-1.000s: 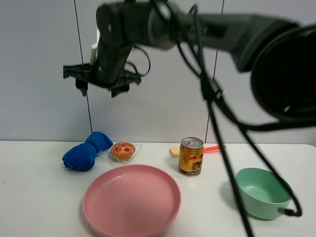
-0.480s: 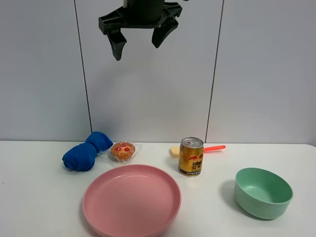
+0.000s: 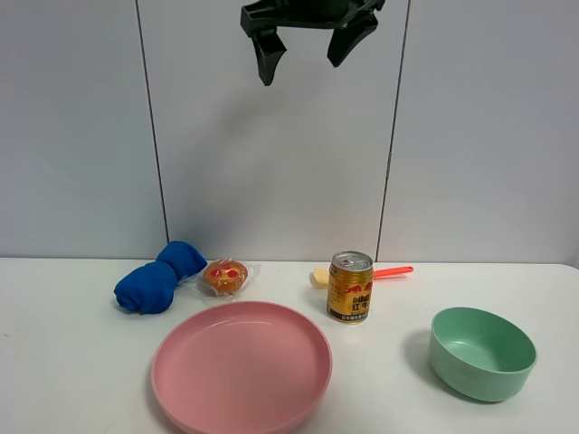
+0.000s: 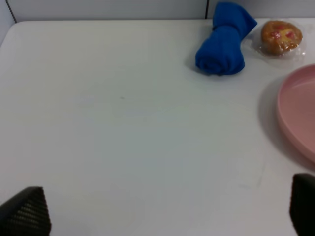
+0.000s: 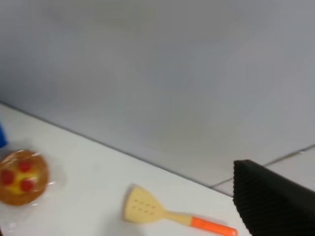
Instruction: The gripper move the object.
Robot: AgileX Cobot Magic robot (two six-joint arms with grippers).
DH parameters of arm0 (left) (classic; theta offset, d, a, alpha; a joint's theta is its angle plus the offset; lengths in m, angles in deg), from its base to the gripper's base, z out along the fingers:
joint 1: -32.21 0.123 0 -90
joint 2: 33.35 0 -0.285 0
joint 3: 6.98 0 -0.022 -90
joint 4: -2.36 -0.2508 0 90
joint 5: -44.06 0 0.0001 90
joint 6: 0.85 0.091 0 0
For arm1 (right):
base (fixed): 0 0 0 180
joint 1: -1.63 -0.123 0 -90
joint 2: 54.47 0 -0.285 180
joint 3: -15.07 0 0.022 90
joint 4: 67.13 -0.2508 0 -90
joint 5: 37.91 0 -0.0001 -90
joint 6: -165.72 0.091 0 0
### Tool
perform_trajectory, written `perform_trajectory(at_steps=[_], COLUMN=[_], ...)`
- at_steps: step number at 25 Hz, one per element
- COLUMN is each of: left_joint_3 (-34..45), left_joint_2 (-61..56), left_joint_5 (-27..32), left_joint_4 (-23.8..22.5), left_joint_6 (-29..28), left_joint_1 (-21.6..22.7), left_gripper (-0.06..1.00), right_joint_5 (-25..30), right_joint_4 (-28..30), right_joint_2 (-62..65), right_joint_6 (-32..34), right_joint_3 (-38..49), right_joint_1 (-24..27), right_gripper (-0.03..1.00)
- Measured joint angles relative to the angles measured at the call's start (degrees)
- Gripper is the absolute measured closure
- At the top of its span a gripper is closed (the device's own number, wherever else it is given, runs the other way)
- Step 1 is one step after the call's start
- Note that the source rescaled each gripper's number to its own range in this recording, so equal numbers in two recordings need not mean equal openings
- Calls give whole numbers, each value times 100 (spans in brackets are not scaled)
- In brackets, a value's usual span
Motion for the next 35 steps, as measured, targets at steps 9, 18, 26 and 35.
perform_trajectory(at_steps=[9, 18, 26, 35], left_joint_3=[0, 0, 0, 0], left_joint_2=[0, 0, 0, 0], left_joint_5=[0, 0, 0, 0], left_joint_4=[-6, -6, -6, -6], left_joint_6=[0, 0, 0, 0], left_joint_1=[0, 0, 0, 0], left_gripper=[-6, -6, -6, -6], right_joint_5=[18, 45, 45, 45], right_joint_4=[-45, -174, -190, -109], right_joint_2=[18, 18, 303, 821], right_joint_6=[39, 216, -35, -134], right_joint_3=[915, 1631, 1661, 1661], right_joint_1=[464, 612, 488, 181], right_gripper=[10, 11, 11, 12])
